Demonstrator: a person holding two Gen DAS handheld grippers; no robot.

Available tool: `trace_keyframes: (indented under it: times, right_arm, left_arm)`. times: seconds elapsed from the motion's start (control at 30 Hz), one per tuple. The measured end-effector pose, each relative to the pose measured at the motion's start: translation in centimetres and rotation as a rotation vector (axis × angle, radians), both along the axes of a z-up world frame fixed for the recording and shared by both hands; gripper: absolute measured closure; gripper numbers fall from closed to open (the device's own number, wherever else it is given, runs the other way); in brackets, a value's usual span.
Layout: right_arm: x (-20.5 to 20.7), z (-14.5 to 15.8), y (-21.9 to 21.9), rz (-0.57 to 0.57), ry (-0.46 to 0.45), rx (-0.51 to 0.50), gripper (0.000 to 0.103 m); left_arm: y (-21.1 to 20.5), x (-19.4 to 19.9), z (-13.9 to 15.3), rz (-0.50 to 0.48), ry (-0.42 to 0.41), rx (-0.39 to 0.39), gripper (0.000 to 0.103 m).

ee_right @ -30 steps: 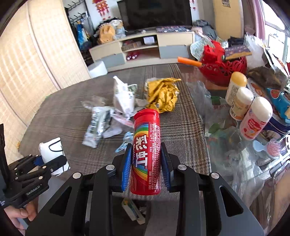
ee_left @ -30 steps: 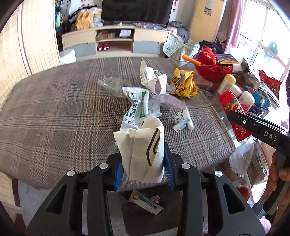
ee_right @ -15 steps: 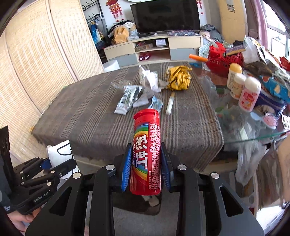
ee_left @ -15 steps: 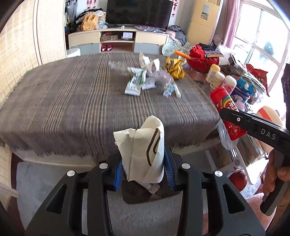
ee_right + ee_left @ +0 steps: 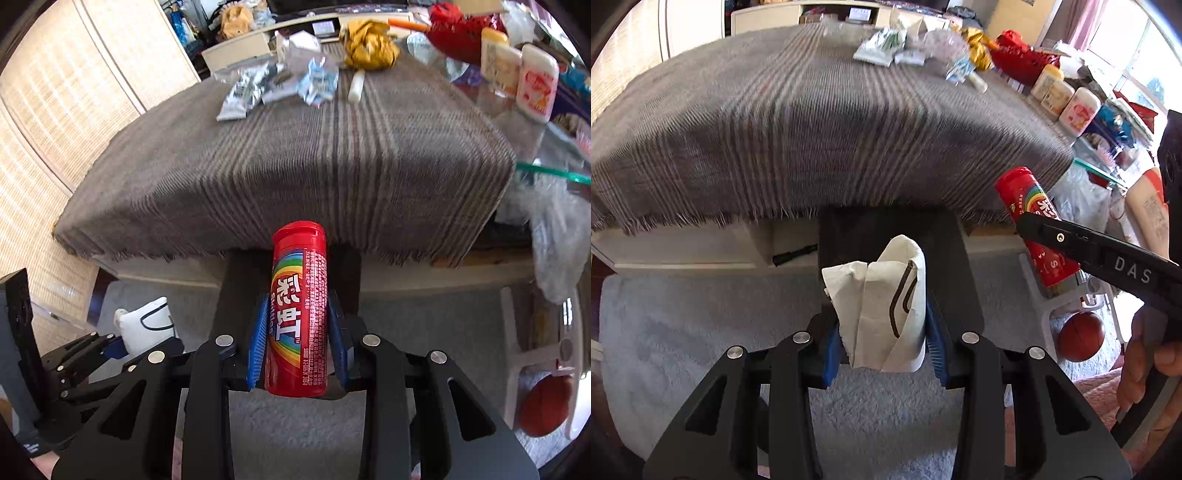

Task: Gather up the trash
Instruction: 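Carry mask and Skittles tube to the bin and open both grippers, then grasp the green-printed wrapper with the left gripper while the right gripper grasps the white tube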

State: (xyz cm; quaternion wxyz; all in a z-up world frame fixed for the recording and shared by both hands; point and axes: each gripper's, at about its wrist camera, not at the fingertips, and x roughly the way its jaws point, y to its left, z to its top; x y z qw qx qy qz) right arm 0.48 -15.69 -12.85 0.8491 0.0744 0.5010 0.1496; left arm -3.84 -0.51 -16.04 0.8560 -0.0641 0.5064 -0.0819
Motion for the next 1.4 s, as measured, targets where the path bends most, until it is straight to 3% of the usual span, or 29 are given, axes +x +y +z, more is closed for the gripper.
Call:
trace_keyframes:
  times: [0.27, 0.4, 0.53, 0.6, 0.67, 0.7, 0.73, 0.77, 0.87, 1.13, 1.4]
  right_arm:
    - [1.5, -4.7, 1.4, 0.023, 0.082, -0.007, 0.072]
    - [2.3, -6.0, 1.9, 0.031, 0.120, 0.001, 0.071]
    - [2.9, -6.5, 1.9, 0.012, 0.124, 0.008, 0.070]
    - [3.1, -6.4, 1.7, 0.002, 0.125, 0.010, 0.056]
    - [3.1, -6.2, 1.5, -0.011, 0.115, 0.001, 0.044]
    - [3.1, -6.0, 1.4, -0.018, 0.108, -0.002, 0.035]
    - [3.0, -5.8, 1.2, -0.023, 0.102, -0.003, 0.031]
    - [2.9, -5.6, 1.0, -0.028, 0.095, -0.008, 0.020]
    - [2.6, -4.7, 0.4, -0.037, 0.069, -0.038, 0.003]
    - [2.6, -0.6, -2.7, -0.092, 0.037, -0.030, 0.003]
    - [2.8, 5.4, -4.7, -0.098, -0.071, -0.056, 0.003]
  left_arm:
    - [-0.5, 1.8, -4.8, 0.002, 0.073, 0.010, 0.066]
    - [-0.8, 2.3, -5.9, -0.005, 0.088, 0.007, 0.065]
    - [-0.6, 2.8, -6.0, 0.006, 0.086, 0.009, 0.055]
    - [-0.3, 3.0, -6.1, 0.023, 0.095, 0.000, 0.053]
    - [0.2, 2.9, -5.9, 0.041, 0.096, -0.010, 0.038]
    - [0.4, 2.8, -5.8, 0.049, 0.091, -0.009, 0.035]
    - [0.6, 2.6, -5.6, 0.058, 0.086, -0.003, 0.027]
    - [0.7, 2.5, -5.3, 0.065, 0.080, 0.002, 0.019]
    - [1.2, 2.0, -4.4, 0.073, 0.063, 0.000, 0.008]
    - [1.8, 0.9, -0.7, 0.069, 0.032, 0.012, 0.008]
    - [2.8, 1.8, 5.6, 0.069, -0.058, 0.007, 0.008]
